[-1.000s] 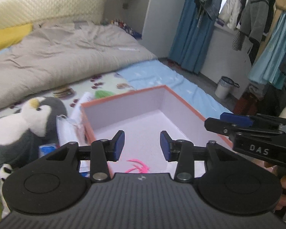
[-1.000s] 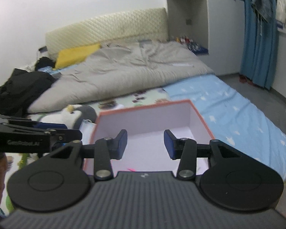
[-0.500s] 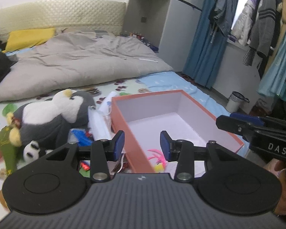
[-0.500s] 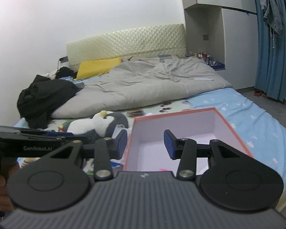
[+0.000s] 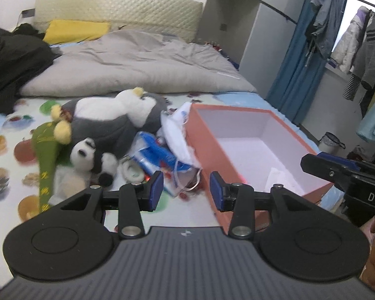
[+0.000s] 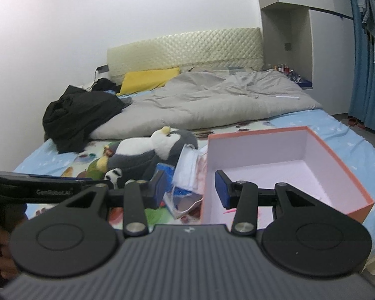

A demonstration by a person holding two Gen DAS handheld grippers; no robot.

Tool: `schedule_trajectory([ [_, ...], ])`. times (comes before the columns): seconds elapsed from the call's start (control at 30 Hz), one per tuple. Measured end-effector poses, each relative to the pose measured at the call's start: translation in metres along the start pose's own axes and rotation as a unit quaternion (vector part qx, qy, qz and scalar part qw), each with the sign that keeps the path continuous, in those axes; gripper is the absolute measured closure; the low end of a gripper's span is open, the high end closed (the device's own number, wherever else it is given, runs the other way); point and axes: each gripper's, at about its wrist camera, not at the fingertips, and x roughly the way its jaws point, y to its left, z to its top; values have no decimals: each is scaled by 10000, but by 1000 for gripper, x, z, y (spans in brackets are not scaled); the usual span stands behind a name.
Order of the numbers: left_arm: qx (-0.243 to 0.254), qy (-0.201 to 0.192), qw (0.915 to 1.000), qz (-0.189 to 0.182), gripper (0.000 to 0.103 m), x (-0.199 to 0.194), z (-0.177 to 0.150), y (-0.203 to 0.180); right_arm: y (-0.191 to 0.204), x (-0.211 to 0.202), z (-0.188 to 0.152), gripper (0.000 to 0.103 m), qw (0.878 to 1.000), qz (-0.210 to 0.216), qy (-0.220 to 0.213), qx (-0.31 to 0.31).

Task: Organize soft objects
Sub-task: 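Move both open tools back toward the clutter beside the penguin plush, then grasp the white face mask with the right tool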

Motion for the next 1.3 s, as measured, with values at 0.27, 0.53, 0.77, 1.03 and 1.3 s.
schedule_trajectory([
  [0.27,-182,107,9997,141,56,-12,-25,22,23,8,-29,58,9993,108,365,-31],
  [0.53,-277,266,9988,313,56,-22,-50,45,47,7,-54,57,9979,180,611,-91],
  [0.77,-564,491,9957,543,56,0,-69,75,61,31,-67,58,9956,281,842,-301],
  [1.03,-959,493,9911,782,47,41,-58,110,65,80,-64,58,9942,248,983,-368],
  [1.3,-1102,363,9885,975,38,90,-25,141,65,145,-39,58,9959,22,842,-327],
])
